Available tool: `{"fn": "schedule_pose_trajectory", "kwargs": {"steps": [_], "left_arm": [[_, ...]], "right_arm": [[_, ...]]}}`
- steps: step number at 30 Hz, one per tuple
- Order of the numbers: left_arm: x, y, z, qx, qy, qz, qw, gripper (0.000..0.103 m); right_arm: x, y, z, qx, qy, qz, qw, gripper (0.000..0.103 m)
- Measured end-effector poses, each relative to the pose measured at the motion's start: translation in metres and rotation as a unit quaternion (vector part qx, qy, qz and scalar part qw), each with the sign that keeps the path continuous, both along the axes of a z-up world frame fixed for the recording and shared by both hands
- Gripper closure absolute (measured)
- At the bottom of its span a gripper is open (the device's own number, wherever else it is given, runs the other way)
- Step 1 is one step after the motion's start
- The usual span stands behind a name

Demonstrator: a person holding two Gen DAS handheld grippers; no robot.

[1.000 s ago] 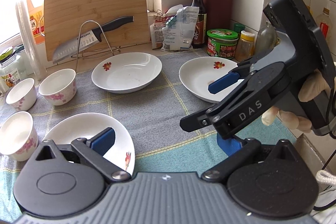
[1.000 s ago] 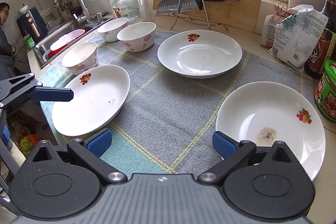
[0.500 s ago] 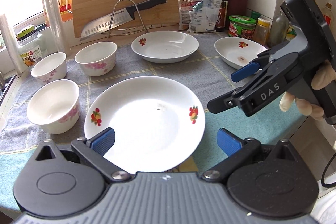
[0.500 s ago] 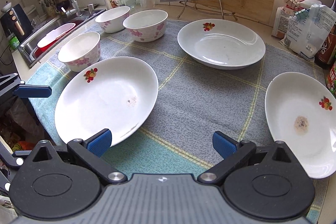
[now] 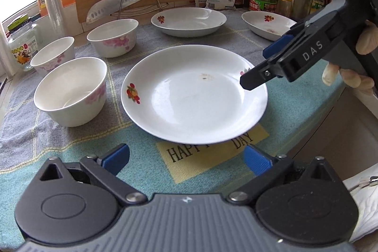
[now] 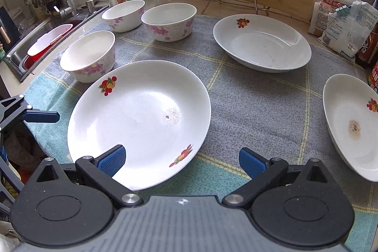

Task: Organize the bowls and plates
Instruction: 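Grasp the large flower-print plate rim with the right gripper and lift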

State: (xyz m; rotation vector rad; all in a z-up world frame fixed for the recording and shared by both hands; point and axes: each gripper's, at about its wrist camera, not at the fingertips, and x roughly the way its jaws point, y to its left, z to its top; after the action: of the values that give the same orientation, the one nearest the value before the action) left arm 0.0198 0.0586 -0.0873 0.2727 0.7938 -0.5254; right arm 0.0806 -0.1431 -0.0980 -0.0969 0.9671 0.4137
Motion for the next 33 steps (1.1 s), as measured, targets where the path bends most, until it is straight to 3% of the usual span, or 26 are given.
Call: {"fn": "schedule_pose_trajectory", "kwargs": {"steps": [19,33], "left_arm": [[0.019,0.005,-0.021,-0.012,0.007,-0.045,0.9989,0.001],[0.027,0.001,-0.023,-0.017,0.001,-0.051,0.9985,0.000]], "right_arm": [[-0.007,0.023,-0.019,-0.001,0.040,-0.027,0.999,0.000],[0.018,0.032,-0.028,-0.015,0.034,0.026,0.999,0.000]]}}
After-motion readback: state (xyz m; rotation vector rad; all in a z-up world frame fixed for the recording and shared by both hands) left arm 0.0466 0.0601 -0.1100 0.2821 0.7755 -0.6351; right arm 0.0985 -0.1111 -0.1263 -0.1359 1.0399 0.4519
